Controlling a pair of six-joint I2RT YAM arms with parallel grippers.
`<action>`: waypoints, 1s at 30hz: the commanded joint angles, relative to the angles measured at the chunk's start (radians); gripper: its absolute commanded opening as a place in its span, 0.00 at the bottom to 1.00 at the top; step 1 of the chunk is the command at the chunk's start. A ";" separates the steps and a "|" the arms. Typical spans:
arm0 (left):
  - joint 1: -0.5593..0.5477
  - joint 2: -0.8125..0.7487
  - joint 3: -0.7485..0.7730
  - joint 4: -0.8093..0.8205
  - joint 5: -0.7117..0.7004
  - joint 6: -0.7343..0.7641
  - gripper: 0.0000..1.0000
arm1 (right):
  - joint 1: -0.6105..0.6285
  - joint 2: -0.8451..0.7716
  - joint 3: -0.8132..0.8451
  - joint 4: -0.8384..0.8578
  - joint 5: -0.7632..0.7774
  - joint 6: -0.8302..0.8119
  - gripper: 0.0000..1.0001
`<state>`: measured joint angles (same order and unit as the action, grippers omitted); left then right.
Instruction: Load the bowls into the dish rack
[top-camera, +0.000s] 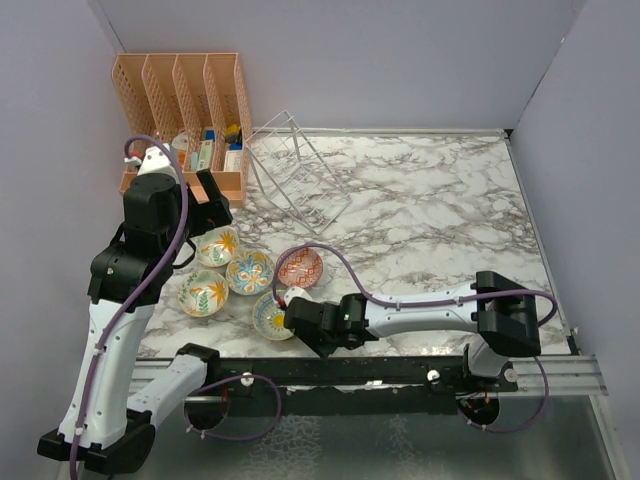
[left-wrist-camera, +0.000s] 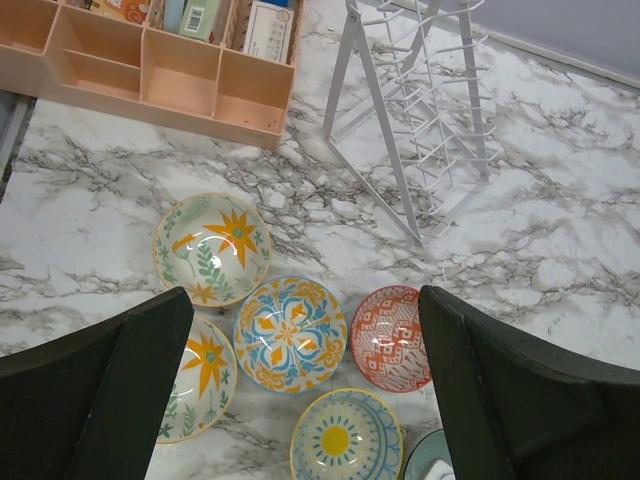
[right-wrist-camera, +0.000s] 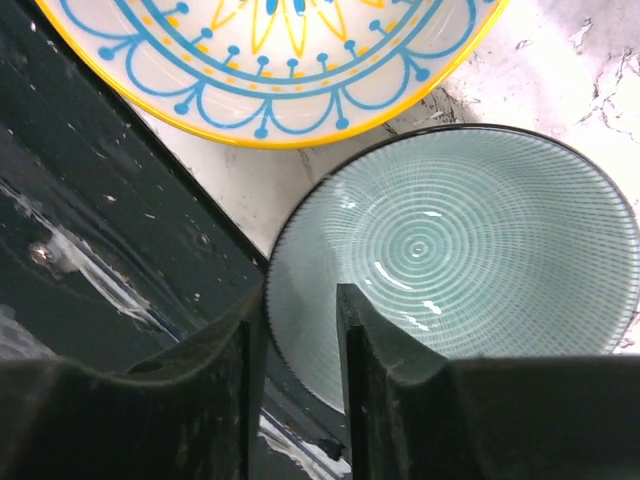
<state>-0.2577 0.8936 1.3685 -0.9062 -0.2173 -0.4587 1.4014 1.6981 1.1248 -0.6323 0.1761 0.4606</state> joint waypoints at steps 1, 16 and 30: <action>-0.004 -0.016 0.000 0.021 -0.013 -0.007 0.99 | 0.003 0.021 -0.013 0.062 0.058 0.014 0.27; -0.004 -0.053 -0.010 0.037 -0.033 -0.008 0.99 | 0.003 -0.043 0.044 -0.127 0.183 0.112 0.01; -0.004 -0.068 0.033 0.031 -0.042 0.023 0.99 | -0.170 -0.216 0.180 -0.161 0.189 0.147 0.01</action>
<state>-0.2577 0.8249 1.3632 -0.8963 -0.2405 -0.4553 1.3369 1.5753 1.2598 -0.8406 0.3641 0.6128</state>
